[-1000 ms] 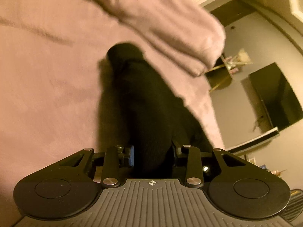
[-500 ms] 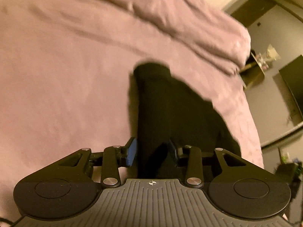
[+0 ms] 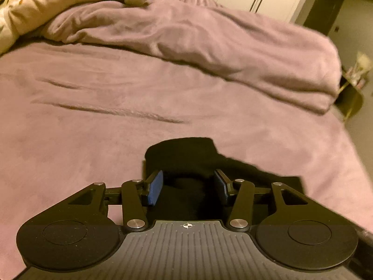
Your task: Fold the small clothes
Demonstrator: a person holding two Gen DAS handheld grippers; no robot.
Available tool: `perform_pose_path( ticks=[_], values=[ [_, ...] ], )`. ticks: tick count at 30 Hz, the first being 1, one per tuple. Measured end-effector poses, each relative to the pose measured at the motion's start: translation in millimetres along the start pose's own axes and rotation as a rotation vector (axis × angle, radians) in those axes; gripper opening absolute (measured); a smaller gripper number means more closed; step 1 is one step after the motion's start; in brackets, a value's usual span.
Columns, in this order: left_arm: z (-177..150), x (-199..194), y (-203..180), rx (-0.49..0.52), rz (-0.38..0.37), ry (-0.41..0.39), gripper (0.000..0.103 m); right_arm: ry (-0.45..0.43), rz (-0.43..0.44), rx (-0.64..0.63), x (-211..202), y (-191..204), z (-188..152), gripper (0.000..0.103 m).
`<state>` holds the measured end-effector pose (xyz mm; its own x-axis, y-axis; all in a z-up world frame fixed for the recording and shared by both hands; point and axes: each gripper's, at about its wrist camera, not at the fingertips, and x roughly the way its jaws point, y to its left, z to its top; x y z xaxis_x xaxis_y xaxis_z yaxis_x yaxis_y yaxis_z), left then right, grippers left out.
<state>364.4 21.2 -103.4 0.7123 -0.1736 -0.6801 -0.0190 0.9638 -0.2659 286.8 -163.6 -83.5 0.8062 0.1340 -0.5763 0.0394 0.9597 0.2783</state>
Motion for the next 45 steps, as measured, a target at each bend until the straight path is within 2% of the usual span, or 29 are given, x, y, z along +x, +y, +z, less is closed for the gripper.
perform_pose_path(
  ticks=[2,3,4,6,9,13,14,15,16,21,25,28,34,39,42,45],
  values=[
    [-6,11,-6,0.060,0.012,-0.010,0.057,0.012,-0.059,0.025,15,-12,-5,0.031],
    [-10,14,-10,0.084,0.027,-0.028,0.059,-0.001,-0.074,0.027,17,-19,-11,0.023],
    [-13,17,-15,0.116,0.043,-0.041,0.063,-0.025,-0.086,0.019,18,-24,-16,0.019],
    [-21,23,-25,0.201,0.081,-0.070,0.066,-0.048,-0.084,-0.010,20,-25,-25,0.019],
    [-26,22,-33,0.253,0.118,-0.074,0.066,-0.066,-0.097,-0.036,25,-24,-28,0.019],
    [-22,3,-31,0.231,0.115,-0.004,0.067,-0.052,-0.118,-0.079,20,-17,-25,0.021],
    [-26,-6,-30,0.231,0.110,0.004,0.067,-0.050,-0.129,-0.098,13,-14,-24,0.025],
    [-30,-14,-29,0.233,0.112,0.013,0.068,-0.056,-0.142,-0.109,2,-14,-24,0.034],
    [-36,-23,-26,0.232,0.113,0.021,0.070,-0.055,-0.147,-0.115,-12,-14,-27,0.037],
    [-61,-62,-13,0.151,0.101,0.038,0.070,-0.033,-0.082,-0.054,-73,-34,-53,0.037],
    [-75,-92,-7,0.100,0.095,0.049,0.072,0.000,-0.113,-0.071,-114,-42,-78,0.040],
    [-84,-105,-6,0.075,0.102,0.113,0.072,0.034,-0.116,-0.018,-133,-55,-96,0.040],
    [-106,-131,-2,0.053,0.123,0.146,0.072,0.078,-0.074,0.125,-148,-71,-114,0.040],
    [-115,-143,2,0.038,0.127,0.153,0.072,0.111,-0.062,0.190,-145,-76,-117,0.040],
    [-123,-147,7,0.066,0.135,0.148,0.072,0.118,-0.042,0.243,-146,-80,-117,0.040],
    [-130,-146,16,0.048,0.120,0.174,0.072,0.123,-0.012,0.293,-144,-84,-116,0.040]
  ],
)
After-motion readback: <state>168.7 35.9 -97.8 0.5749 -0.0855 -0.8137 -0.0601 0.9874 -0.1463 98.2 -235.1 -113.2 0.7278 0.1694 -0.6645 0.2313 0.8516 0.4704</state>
